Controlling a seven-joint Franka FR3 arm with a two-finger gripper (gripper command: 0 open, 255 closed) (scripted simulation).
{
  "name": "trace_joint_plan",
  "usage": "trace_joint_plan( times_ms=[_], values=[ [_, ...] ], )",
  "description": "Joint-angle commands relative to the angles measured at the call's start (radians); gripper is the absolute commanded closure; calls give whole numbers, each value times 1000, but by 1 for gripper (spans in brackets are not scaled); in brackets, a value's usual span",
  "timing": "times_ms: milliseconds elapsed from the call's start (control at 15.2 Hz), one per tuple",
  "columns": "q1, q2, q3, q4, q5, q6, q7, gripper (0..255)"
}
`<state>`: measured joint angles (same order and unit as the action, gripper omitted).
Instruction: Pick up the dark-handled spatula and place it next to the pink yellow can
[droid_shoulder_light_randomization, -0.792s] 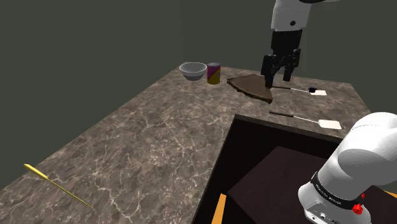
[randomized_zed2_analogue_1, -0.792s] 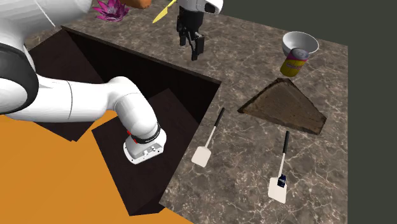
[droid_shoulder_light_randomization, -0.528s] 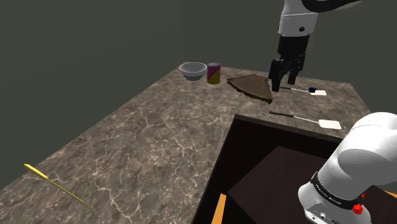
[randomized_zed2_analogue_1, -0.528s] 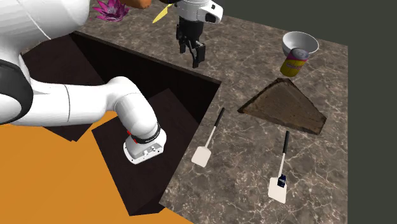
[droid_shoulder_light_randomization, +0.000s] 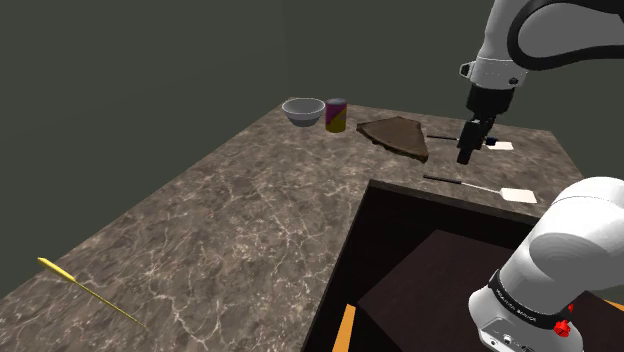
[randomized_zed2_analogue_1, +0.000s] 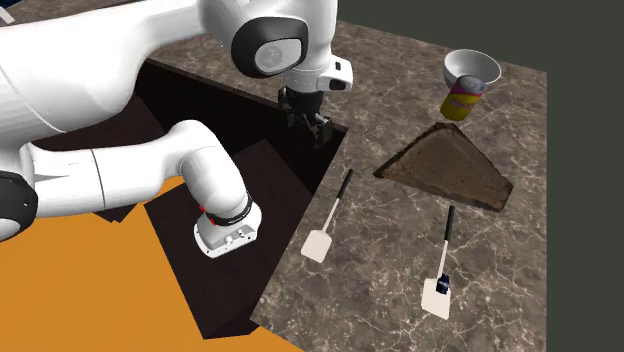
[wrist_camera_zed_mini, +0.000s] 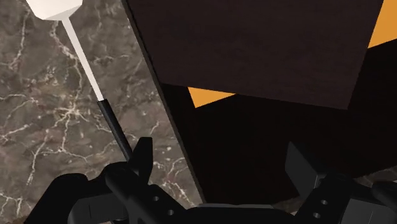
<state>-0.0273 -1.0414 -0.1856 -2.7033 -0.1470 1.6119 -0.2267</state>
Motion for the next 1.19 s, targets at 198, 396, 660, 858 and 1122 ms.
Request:
trace_joint_plan(
  times_ms=[198, 396, 660, 858, 1122],
  values=[
    [-43, -45, -166, -106, -152, 112, -209, 0],
    [-72, -37, -280, -143, -248, 190, -335, 0],
    [-91, 27, -447, -160, -372, 316, -499, 0],
    [-83, 84, -544, -151, -430, 394, -585, 0],
    [-83, 122, -581, -184, -462, 464, -580, 0]
  ],
)
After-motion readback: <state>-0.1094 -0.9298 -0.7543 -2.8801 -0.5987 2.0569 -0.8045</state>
